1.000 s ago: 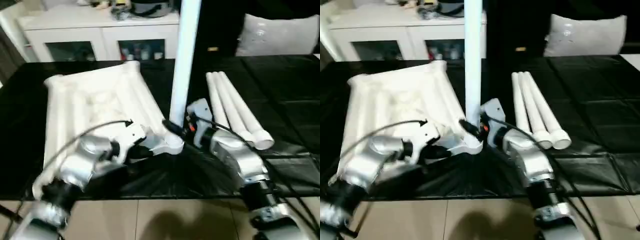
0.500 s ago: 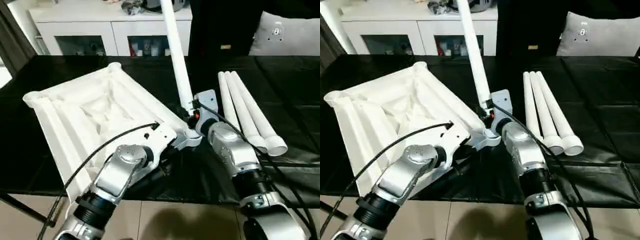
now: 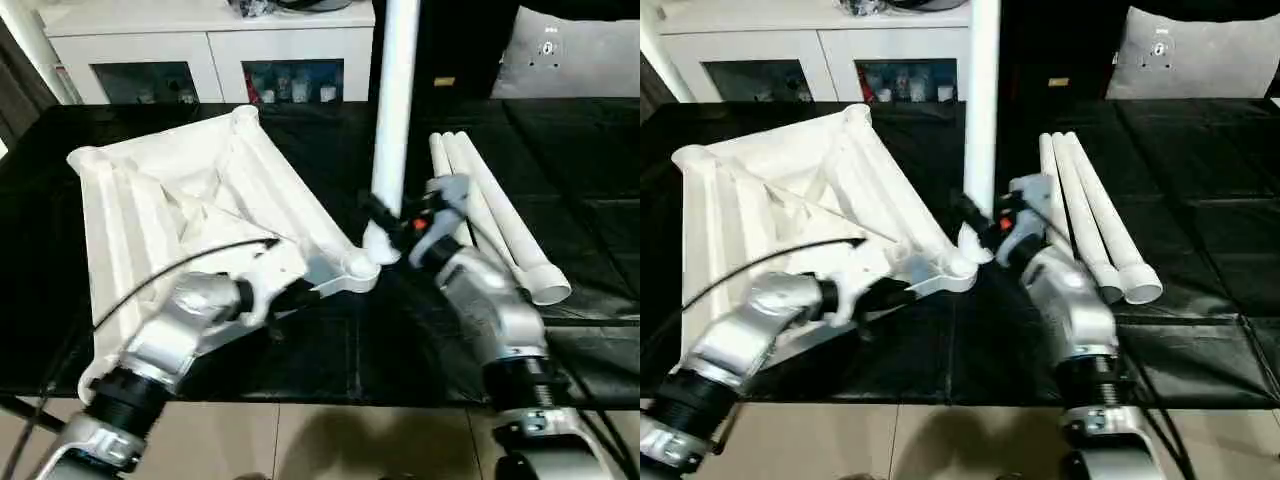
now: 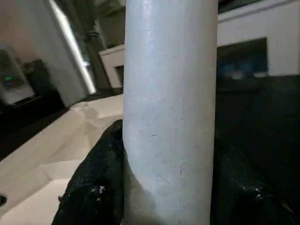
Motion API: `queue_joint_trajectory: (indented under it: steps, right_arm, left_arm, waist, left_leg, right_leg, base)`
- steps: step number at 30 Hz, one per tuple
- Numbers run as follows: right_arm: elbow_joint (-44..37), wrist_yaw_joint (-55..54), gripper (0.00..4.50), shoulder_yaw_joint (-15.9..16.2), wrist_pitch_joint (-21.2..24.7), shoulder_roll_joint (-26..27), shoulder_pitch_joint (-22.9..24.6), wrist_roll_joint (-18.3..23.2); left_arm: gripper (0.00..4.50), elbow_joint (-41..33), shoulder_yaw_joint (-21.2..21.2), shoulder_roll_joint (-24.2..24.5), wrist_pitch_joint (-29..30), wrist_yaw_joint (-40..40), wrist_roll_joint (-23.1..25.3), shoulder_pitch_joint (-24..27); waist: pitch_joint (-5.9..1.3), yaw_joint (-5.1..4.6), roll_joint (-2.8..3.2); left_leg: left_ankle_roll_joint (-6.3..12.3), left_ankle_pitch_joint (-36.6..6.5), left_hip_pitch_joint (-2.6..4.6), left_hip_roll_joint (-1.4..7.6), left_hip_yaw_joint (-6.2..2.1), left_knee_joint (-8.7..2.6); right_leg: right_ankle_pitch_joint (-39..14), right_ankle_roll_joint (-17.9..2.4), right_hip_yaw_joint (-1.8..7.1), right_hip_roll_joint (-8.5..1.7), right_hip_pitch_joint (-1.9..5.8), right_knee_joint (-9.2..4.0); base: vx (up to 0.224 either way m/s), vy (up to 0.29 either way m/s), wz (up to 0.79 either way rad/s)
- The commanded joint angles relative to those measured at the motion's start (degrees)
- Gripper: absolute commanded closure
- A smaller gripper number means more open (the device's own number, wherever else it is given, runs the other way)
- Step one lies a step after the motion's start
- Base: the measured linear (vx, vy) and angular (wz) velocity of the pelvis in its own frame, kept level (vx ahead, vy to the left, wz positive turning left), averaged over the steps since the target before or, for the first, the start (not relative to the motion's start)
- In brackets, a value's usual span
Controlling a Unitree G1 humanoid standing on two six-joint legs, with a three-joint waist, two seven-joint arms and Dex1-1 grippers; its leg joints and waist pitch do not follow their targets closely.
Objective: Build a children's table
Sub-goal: Insert table leg to table base
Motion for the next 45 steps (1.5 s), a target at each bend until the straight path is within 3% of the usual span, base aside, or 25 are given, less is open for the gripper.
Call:
queue_joint_trajectory:
  steps: [1, 4, 6, 7, 8, 10, 11, 15, 17, 21, 28, 29, 34, 37, 40, 45]
  right_arm:
    - [-1.9, 2.2, 2.64, 0.5, 0.2, -0.4, 0.5, 1.0]
    - [-2.2, 3.3, 2.64, 0.8, 0.8, -0.9, 0.6, 1.1]
    - [-2.7, 4.3, 2.64, 1.9, 1.1, -1.1, 0.7, 0.4]
    - [-2.7, 4.3, 2.64, 2.0, 1.1, -1.1, 0.7, 0.4]
    - [-2.7, 4.6, 2.64, 3.3, 0.7, -1.1, 0.8, -0.5]
    - [-2.7, 4.9, 2.64, 4.0, 0.5, -1.1, 0.9, -1.0]
    - [-2.5, 4.8, 2.64, 4.8, 0.2, -1.0, 0.9, -2.0]
    - [-1.5, 5.3, 2.64, 6.3, -0.6, -1.1, 1.0, -3.8]
    - [-1.4, 5.1, 2.64, 6.6, -0.6, -1.1, 1.1, -4.2]
    - [-0.1, 3.9, 2.64, 7.2, -1.4, -1.7, 0.7, -5.5]
    - [0.9, 3.1, 2.64, 6.6, -1.8, -1.4, 0.1, -6.0]
    - [1.0, 3.0, 2.64, 6.5, -1.9, -1.4, 0.1, -6.1]
    - [0.7, 2.9, 2.64, 5.6, -1.7, -2.3, -0.1, -5.6]
    - [0.2, 3.0, 2.64, 4.9, -1.1, -2.8, 0.0, -5.1]
    - [-0.5, 2.9, 2.64, 3.7, 0.4, -4.3, 0.1, -4.5]
    - [-0.2, 2.8, 2.64, 2.9, 1.5, -6.3, 0.0, -5.0]
  left_arm:
    - [3.45, -1.5, 3.4, -0.2, 0.9, -2.1, -3.9, -2.1]
    - [3.3, -0.9, 5.6, -0.9, 2.3, -2.3, -6.2, -4.2]
    - [3.03, 3.5, 9.4, -3.3, 4.3, 4.8, -6.8, -10.7]
    - [2.97, 3.7, 9.6, -3.5, 4.3, 5.2, -6.8, -11.0]
    - [2.94, 7.4, 12.9, -5.6, 5.6, 11.9, -6.8, -15.7]
    - [2.83, 9.2, 14.4, -6.6, 6.6, 15.2, -6.8, -18.0]
    - [2.68, 11.0, 15.0, -7.4, 6.1, 17.8, -6.4, -20.6]
    - [2.51, 9.9, 14.0, -9.8, 6.1, 18.1, -6.5, -22.7]
    - [2.25, 8.2, 13.0, -11.3, 6.6, 17.3, -6.8, -23.1]
    - [2.03, 4.1, 9.8, -14.1, 9.5, 14.8, -8.8, -22.4]
    - [2.01, -1.6, 6.7, -16.1, 8.9, 10.8, -11.4, -20.0]
    - [2.01, -2.2, 6.6, -16.0, 9.1, 10.1, -11.8, -19.8]
    - [2.01, 0.4, 7.7, -13.7, 7.3, 12.0, -8.6, -18.7]
    - [2.01, 1.7, 8.5, -12.1, 6.6, 13.0, -7.8, -18.1]
    - [1.67, 3.1, 9.1, -9.0, 6.6, 11.6, -7.3, -15.9]
    - [1.32, 3.8, 7.1, -6.0, 7.6, 7.4, -7.2, -11.6]
  waist:
    - [-3.55, 0.33, -0.71]
    - [-3.46, 0.5, -0.78]
    - [-3.47, 0.8, -0.87]
    - [-3.47, 0.86, -0.98]
    - [-3.49, 1.12, -1.12]
    - [-3.65, 1.49, -1.19]
    - [-3.59, 1.6, -1.68]
    - [-3.82, 1.95, -1.67]
    - [-3.99, 2.2, -1.68]
    - [-3.96, 2.66, -1.85]
    - [-3.59, 2.96, -1.89]
    - [-3.54, 2.93, -1.67]
    - [-3.39, 2.83, -1.63]
    - [-3.49, 2.74, -1.67]
    - [-3.56, 2.68, -1.52]
    - [-3.73, 2.6, -1.44]
  left_leg:
    - [6.08, -0.7, -0.05, 1.84, -0.13, -3.18]
    - [5.2, -1.5, 0.08, 1.95, -0.13, -3.28]
    - [4.82, -1.4, 0.16, 1.82, -0.01, -3.09]
    - [4.77, -1.2, 0.1, 1.76, 0.01, -3.05]
    - [4.83, -0.8, 0.03, 1.59, -0.01, -2.88]
    - [4.61, -0.4, 0.18, 1.66, -0.1, -2.76]
    - [4.84, 0.8, -0.25, 1.55, -0.19, -2.75]
    - [5.63, 2.6, -0.11, 1.61, -0.15, -2.43]
    - [7.26, 4.5, -0.22, 1.67, -0.16, -2.14]
    - [8.29, 5.1, -0.31, 1.9, -0.16, -1.89]
    - [7.22, 1.5, -0.36, 1.91, -0.09, -2.11]
    - [6.65, 0.7, -0.35, 1.91, -0.15, -2.2]
    - [4.89, -1.4, -0.28, 1.73, -0.1, -2.36]
    - [4.55, -0.9, -0.34, 1.67, -0.14, -2.34]
    - [4.53, -0.6, -0.28, 1.6, -0.21, -2.38]
    - [4.27, -0.5, -0.09, 1.62, -0.13, -2.3]
  right_leg:
    - [5.8, -14.2, 2.81, -4.53, 4.09, -2.74]
    - [2.9, -14.2, 2.82, -4.46, 4.02, -2.9]
    - [2.8, -14.0, 2.88, -4.42, 4.09, -2.84]
    - [3.0, -13.9, 2.86, -4.36, 4.15, -2.82]
    - [3.4, -13.6, 2.83, -4.27, 4.23, -2.79]
    - [3.9, -13.5, 2.81, -4.44, 4.27, -2.69]
    - [5.1, -13.4, 2.79, -4.43, 4.54, -2.56]
    - [7.2, -13.7, 2.85, -4.5, 4.37, -2.24]
    - [10.1, -14.8, 2.82, -4.53, 4.32, -1.84]
    - [10.6, -15.8, 2.77, -4.7, 4.17, -1.65]
    - [4.5, -14.9, 2.84, -4.65, 4.18, -2.24]
    - [3.0, -14.4, 2.8, -4.65, 4.18, -2.38]
    - [-1.3, -12.4, 2.82, -4.43, 4.07, -2.95]
    - [-0.2, -12.0, 2.83, -4.3, 4.15, -2.78]
    - [0.8, -11.8, 2.79, -4.2, 4.13, -2.66]
    - [2.6, -12.7, 2.83, -4.26, 4.05, -2.44]
  base:
    - [0.0, 0.0, 0.0]
    - [0.0, 0.0, 0.0]
    - [0.0, 0.0, 0.0]
    - [0.0, 0.0, 0.0]
    - [0.0, 0.0, 0.0]
    - [0.0, 0.0, 0.0]
    - [0.0, 0.0, 0.0]
    - [0.0, 0.0, 0.0]
    - [0.0, 0.0, 0.0]
    - [0.0, 0.0, 0.0]
    - [0.0, 0.0, 0.0]
    - [0.0, 0.0, 0.0]
    - [0.0, 0.0, 0.0]
    - [0.0, 0.0, 0.0]
    - [0.0, 0.0, 0.0]
    - [0.0, 0.0, 0.0]
